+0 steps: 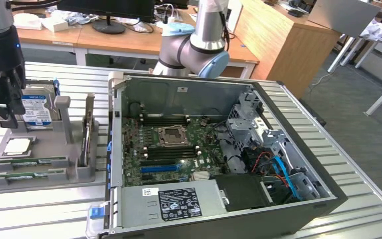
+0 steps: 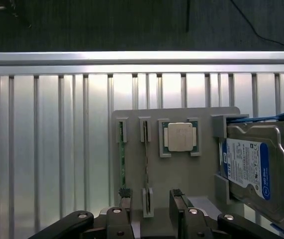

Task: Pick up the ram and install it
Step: 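Pick up the ram and move it above insertion slot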

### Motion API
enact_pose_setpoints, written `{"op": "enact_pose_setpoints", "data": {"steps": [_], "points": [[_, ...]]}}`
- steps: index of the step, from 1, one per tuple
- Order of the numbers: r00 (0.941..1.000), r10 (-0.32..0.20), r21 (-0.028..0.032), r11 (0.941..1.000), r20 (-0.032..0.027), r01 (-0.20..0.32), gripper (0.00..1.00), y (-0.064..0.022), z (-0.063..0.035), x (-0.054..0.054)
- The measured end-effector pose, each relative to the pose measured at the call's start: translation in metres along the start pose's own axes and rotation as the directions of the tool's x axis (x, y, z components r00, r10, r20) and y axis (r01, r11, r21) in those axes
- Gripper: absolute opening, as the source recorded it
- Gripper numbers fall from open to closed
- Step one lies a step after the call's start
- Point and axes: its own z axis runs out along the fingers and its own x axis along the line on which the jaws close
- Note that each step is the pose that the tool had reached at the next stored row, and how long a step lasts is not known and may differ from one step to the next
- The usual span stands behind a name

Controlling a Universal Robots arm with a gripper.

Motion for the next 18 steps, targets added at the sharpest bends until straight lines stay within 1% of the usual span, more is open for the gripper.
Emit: {"op": "enact_pose_setpoints", "data": {"steps": [4,5,8,9,18], "points": [[1.0000,0.000,-0.0001,1.0000,0.0000,0.000,0.43,-0.0002,0.0038,0.000],[1.0000,0.000,0.0000,1.0000,0.0000,0.000,0.43,-0.0003,0.0061,0.000],[1.0000,-0.001,-0.0001,1.0000,-0.0001,0.001,0.43,-0.0007,0.0169,0.000],[1.0000,-0.001,-0.0001,1.0000,-0.0001,0.001,0.43,-0.0008,0.0189,0.000],[1.0000,-0.001,0.0000,1.0000,0.0000,0.001,0.43,-0.0011,0.0270,0.001]]}}
